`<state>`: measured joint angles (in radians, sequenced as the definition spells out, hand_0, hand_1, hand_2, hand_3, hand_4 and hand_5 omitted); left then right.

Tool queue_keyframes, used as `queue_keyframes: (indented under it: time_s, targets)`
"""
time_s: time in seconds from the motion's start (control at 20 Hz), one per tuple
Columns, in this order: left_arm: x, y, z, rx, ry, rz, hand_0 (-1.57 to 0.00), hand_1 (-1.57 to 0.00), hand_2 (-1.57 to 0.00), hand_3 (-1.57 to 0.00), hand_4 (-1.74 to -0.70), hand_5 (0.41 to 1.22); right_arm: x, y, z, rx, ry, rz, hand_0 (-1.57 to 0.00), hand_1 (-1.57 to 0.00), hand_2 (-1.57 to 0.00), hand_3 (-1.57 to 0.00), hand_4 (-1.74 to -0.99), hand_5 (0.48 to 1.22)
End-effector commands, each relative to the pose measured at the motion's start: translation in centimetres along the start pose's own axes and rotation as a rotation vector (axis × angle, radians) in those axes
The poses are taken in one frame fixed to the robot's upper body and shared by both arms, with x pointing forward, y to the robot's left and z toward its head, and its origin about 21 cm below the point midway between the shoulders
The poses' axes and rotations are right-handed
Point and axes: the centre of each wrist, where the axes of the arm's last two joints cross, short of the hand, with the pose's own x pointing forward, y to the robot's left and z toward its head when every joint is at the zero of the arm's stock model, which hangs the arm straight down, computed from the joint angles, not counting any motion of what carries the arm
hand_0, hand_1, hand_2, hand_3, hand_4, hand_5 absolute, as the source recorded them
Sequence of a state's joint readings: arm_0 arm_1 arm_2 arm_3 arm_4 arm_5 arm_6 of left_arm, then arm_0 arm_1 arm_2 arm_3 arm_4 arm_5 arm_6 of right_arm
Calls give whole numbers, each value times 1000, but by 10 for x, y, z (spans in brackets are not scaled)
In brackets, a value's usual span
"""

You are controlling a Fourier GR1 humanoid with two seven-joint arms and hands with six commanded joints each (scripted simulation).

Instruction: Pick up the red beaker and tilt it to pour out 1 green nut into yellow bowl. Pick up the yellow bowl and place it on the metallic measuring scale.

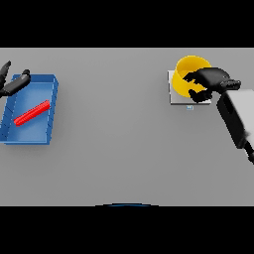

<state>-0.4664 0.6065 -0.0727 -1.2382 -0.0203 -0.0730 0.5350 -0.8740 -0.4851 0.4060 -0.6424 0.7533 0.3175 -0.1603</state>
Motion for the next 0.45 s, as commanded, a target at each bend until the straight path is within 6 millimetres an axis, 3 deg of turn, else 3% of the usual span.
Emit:
queue_keyframes:
  time_s: [0.0, 0.15, 0.4]
  targets:
    - [0, -1, 0, 4, 8, -8, 1, 1, 1, 1, -831, 754, 2, 0, -1, 3, 0, 8, -387, -380, -300, -258, -1476, 847]
    - [0, 0, 0, 3, 8, -8, 1, 1, 1, 1, -835, 752, 0, 0, 0, 16, 7, 32, -198, -194, -153, -131, -1435, 817]
    - [-2, 3, 1, 8, -3, -7, 1, 1, 1, 1, -833, 760, 2, 0, -2, 39, 36, 42, -64, -63, -50, -42, -1390, 779]
